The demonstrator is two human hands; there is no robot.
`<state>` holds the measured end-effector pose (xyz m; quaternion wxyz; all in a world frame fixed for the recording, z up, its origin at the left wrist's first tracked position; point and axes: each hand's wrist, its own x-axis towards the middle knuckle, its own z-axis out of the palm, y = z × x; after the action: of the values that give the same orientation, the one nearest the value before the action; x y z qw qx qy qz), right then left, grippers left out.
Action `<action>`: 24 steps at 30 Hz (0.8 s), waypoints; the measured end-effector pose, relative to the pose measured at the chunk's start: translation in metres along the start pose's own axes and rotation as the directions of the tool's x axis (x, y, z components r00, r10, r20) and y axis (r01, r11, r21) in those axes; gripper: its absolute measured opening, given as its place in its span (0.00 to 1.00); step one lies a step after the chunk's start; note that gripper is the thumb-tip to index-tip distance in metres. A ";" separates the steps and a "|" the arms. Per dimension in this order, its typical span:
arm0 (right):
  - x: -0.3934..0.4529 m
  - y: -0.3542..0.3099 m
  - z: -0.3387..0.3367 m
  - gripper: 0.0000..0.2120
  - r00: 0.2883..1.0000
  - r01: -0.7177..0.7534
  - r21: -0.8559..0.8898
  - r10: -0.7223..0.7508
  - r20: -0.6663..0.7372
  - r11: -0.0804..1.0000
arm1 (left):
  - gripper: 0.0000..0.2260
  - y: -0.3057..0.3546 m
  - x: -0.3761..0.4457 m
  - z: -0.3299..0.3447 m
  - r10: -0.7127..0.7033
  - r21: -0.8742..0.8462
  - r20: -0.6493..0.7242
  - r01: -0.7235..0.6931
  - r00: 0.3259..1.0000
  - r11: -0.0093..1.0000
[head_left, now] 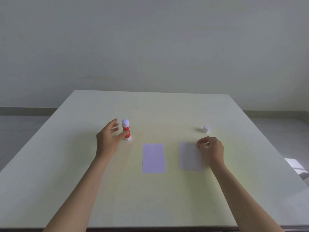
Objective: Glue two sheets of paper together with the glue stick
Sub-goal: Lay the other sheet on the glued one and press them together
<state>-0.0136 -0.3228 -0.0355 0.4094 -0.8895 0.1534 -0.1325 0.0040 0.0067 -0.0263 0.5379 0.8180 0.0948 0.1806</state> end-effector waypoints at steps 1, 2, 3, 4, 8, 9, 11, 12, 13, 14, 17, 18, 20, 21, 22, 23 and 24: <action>0.001 -0.002 -0.004 0.03 0.999 -0.038 0.028 0.038 0.014 0.999 | 0.23 0.001 -0.002 -0.002 0.038 -0.013 -0.075 -0.039 0.996 0.999; 0.003 -0.004 -0.009 0.03 0.997 -0.076 0.065 0.074 0.034 0.995 | 0.20 0.004 -0.007 -0.005 0.089 -0.028 -0.170 -0.095 0.981 0.995; 0.005 -0.006 -0.014 0.03 0.994 -0.098 0.102 0.092 0.061 0.990 | 0.15 0.007 -0.012 -0.008 0.143 -0.042 -0.273 -0.160 0.951 0.986; 0.006 -0.010 -0.020 0.03 0.992 -0.102 0.133 0.090 0.090 0.986 | 0.09 0.011 -0.018 -0.012 0.181 -0.056 -0.356 -0.214 0.917 0.975; 0.005 -0.033 -0.037 0.03 0.987 -0.047 0.256 0.006 0.158 0.965 | 0.06 0.036 -0.042 -0.013 0.153 -0.149 -0.302 -0.205 0.941 0.967; 0.003 -0.041 -0.039 0.03 0.983 -0.036 0.305 -0.021 0.182 0.952 | 0.07 0.043 -0.047 -0.007 0.139 -0.165 -0.185 -0.170 0.973 0.972; -0.002 -0.059 -0.040 0.04 0.966 -0.030 0.380 -0.071 0.250 0.924 | 0.10 0.056 -0.059 0.006 0.122 -0.175 0.102 -0.103 0.987 0.979; -0.005 -0.066 -0.039 0.04 0.955 -0.033 0.399 -0.089 0.281 0.916 | 0.10 0.060 -0.064 0.013 0.115 -0.177 0.216 -0.077 0.970 0.981; -0.008 -0.073 -0.037 0.04 0.946 -0.035 0.412 -0.103 0.307 0.911 | 0.10 0.063 -0.067 0.018 0.103 -0.185 0.290 -0.050 0.952 0.981; -0.011 -0.079 -0.035 0.04 0.938 -0.036 0.421 -0.115 0.327 0.906 | 0.09 0.065 -0.069 0.021 0.087 -0.201 0.327 -0.020 0.941 0.979; -0.019 -0.088 -0.027 0.04 0.922 -0.043 0.433 -0.131 0.365 0.901 | 0.06 0.065 -0.071 0.023 0.034 -0.229 0.348 0.049 0.937 0.972; -0.021 -0.090 -0.024 0.04 0.917 -0.049 0.433 -0.131 0.376 0.900 | 0.06 0.064 -0.072 0.023 0.019 -0.220 0.353 0.063 0.935 0.974; -0.026 -0.091 -0.019 0.05 0.909 -0.063 0.433 -0.127 0.397 0.899 | 0.06 0.062 -0.074 0.023 -0.017 -0.197 0.360 0.094 0.933 0.976; -0.027 -0.091 -0.017 0.05 0.905 -0.069 0.431 -0.125 0.406 0.900 | 0.06 0.060 -0.074 0.022 -0.035 -0.187 0.359 0.108 0.933 0.976; -0.028 -0.091 -0.015 0.06 0.901 -0.072 0.427 -0.125 0.415 0.902 | 0.06 0.058 -0.075 0.021 -0.052 -0.180 0.358 0.123 0.932 0.976; -0.030 -0.091 -0.013 0.06 0.898 -0.074 0.424 -0.124 0.422 0.903 | 0.06 0.056 -0.075 0.020 -0.067 -0.177 0.361 0.139 0.930 0.974; -0.030 -0.091 -0.011 0.06 0.896 -0.076 0.425 -0.125 0.427 0.902 | 0.05 0.054 -0.075 0.020 -0.078 -0.178 0.368 0.153 0.927 0.972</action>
<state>-0.0307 -0.2629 0.0382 0.6179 -0.7852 0.0113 0.0382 -0.0589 -0.0578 0.0016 0.6367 0.7707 0.0245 0.0051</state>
